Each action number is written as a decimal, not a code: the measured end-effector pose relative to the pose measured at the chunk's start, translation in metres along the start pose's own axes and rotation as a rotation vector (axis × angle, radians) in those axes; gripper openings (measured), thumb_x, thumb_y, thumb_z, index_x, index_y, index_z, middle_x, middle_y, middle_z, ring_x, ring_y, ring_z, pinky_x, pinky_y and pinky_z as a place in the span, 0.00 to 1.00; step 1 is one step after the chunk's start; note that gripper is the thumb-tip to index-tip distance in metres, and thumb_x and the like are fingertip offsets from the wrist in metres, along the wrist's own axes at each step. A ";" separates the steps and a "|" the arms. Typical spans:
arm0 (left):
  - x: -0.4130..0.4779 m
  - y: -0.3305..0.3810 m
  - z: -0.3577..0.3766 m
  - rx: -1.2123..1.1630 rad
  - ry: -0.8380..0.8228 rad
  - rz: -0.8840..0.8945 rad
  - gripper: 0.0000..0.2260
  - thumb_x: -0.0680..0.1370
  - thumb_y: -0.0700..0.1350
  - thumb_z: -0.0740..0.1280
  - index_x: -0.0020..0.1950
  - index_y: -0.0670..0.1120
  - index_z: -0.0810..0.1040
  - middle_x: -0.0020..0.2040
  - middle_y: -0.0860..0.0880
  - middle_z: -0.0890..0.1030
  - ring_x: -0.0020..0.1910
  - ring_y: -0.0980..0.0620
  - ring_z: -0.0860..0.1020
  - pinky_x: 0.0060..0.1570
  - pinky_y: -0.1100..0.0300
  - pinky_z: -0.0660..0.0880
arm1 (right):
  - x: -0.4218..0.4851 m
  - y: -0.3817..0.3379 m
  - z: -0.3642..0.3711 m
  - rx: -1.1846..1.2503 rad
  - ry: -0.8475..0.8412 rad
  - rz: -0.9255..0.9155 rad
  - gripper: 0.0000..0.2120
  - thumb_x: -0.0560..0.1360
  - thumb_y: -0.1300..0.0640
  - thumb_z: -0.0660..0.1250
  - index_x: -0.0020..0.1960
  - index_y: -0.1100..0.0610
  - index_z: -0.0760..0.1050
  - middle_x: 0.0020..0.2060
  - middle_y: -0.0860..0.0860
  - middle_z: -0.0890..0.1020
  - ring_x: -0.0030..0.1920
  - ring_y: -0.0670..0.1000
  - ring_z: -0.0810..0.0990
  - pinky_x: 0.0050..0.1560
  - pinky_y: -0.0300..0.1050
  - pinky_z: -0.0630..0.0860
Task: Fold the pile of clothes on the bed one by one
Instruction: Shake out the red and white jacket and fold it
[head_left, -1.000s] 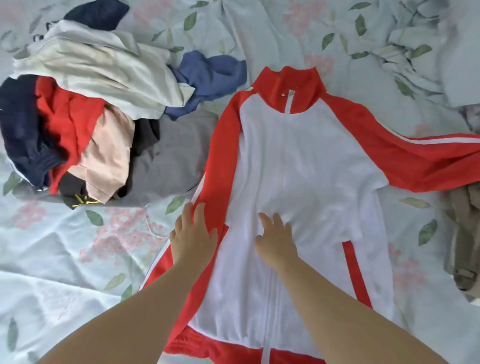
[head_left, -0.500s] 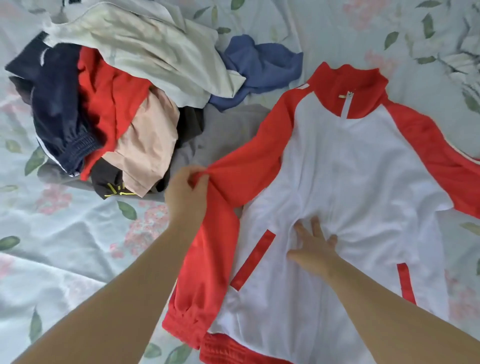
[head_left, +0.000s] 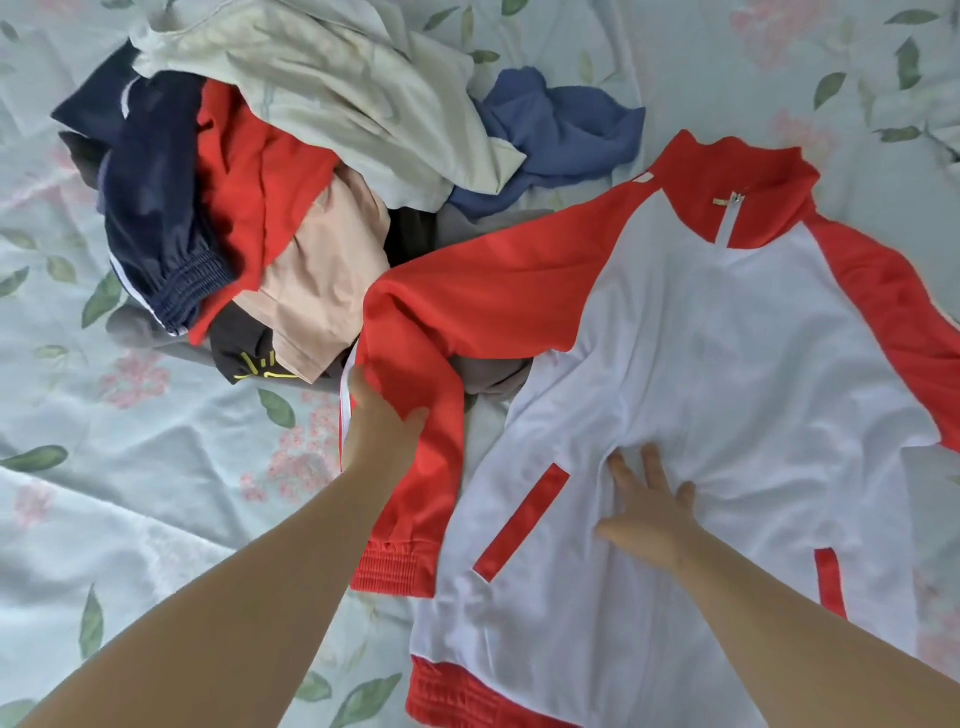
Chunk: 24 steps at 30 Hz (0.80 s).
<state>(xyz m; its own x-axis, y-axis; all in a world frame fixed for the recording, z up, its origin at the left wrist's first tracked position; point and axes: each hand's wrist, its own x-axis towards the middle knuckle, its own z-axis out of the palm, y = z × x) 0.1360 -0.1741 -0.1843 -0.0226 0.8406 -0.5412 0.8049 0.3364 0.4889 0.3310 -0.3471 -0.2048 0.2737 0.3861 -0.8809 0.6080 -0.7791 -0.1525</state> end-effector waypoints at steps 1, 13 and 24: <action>0.004 0.003 -0.004 -0.143 0.016 -0.070 0.34 0.76 0.45 0.69 0.74 0.48 0.50 0.54 0.41 0.77 0.47 0.40 0.80 0.49 0.45 0.78 | 0.000 0.000 0.000 -0.002 0.005 -0.005 0.42 0.74 0.51 0.63 0.76 0.44 0.36 0.74 0.54 0.30 0.76 0.58 0.36 0.74 0.57 0.35; 0.020 0.003 -0.025 -0.841 0.042 -0.426 0.12 0.81 0.51 0.61 0.62 0.49 0.66 0.40 0.42 0.76 0.26 0.51 0.79 0.25 0.55 0.79 | 0.000 -0.002 0.002 -0.042 0.009 0.000 0.44 0.74 0.51 0.63 0.76 0.45 0.34 0.74 0.54 0.29 0.76 0.56 0.35 0.74 0.57 0.35; 0.028 0.037 -0.070 -0.790 0.254 -0.078 0.08 0.76 0.48 0.66 0.42 0.47 0.69 0.35 0.43 0.76 0.32 0.50 0.81 0.34 0.53 0.81 | 0.002 0.000 0.005 -0.049 0.010 0.011 0.46 0.74 0.48 0.65 0.76 0.44 0.33 0.73 0.54 0.28 0.76 0.57 0.33 0.73 0.56 0.36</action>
<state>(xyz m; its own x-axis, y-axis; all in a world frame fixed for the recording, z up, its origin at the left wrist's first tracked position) 0.1235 -0.1086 -0.1331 -0.2706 0.8409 -0.4686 0.1448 0.5168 0.8438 0.3278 -0.3487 -0.2092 0.2877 0.3829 -0.8779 0.6404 -0.7585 -0.1209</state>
